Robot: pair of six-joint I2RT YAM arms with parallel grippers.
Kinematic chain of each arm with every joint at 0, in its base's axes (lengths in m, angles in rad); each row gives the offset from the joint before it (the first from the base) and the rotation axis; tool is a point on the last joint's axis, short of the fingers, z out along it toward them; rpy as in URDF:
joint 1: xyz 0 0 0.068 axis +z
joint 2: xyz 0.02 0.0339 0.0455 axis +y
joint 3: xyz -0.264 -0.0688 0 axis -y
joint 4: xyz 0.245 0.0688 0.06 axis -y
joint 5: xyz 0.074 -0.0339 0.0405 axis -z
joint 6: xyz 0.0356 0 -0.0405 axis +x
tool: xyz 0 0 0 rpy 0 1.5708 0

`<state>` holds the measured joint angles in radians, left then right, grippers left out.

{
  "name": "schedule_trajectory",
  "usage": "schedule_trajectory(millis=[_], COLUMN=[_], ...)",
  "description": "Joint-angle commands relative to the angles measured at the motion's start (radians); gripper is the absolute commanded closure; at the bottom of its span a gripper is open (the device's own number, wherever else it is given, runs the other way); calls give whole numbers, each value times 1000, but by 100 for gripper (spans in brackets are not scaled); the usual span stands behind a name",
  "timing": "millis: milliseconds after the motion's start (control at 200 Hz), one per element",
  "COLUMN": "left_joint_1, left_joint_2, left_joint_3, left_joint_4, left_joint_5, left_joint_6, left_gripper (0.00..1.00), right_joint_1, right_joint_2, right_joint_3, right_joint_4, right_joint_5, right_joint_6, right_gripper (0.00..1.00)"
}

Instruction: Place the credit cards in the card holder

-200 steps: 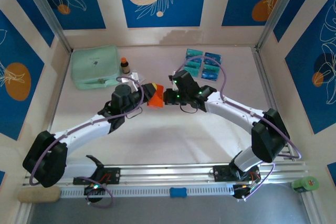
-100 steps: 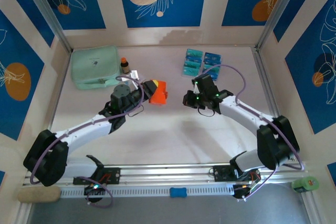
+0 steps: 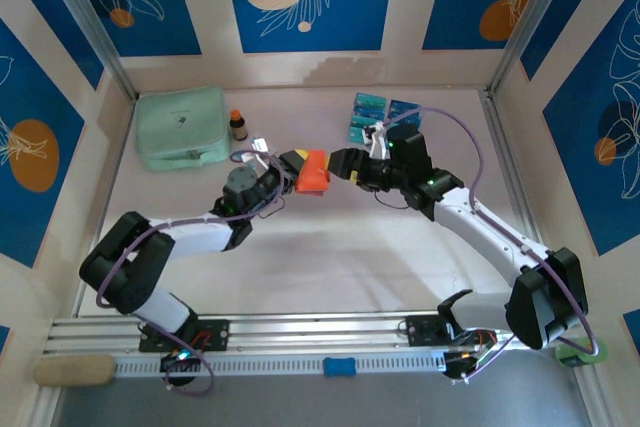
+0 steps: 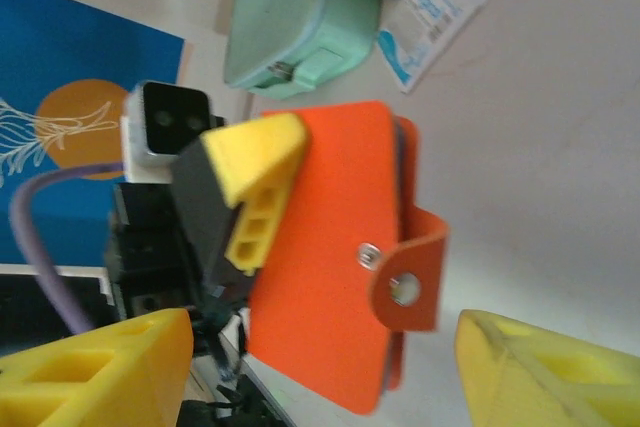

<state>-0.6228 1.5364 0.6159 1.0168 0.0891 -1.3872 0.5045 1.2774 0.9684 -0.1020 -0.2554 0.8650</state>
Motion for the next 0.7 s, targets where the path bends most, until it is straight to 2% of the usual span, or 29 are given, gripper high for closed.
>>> schedule_trajectory(millis=[0,115,380,500,695], left_joint_1=[6,6,7,5,2], left_joint_2=[5,5,8,12,24], left_joint_3=[28,37,43,47,56], left_joint_4=[111,115,127,139,152], left_joint_5=[24,26,31,32,32], left_joint_6=[-43,-46,-52,-57,-63], left_gripper=[100,100,100,100,100], right_joint_1=[9,3,-57,-78,-83], right_joint_2=[49,97,86,80,83], right_joint_3=[38,28,-91,-134,-171], right_joint_4=[39,88,234,277,333], right_joint_5=[-12,-17,-61,-82,-101], right_joint_6=[21,33,83,111,146], right_gripper=[29,32,57,64,67])
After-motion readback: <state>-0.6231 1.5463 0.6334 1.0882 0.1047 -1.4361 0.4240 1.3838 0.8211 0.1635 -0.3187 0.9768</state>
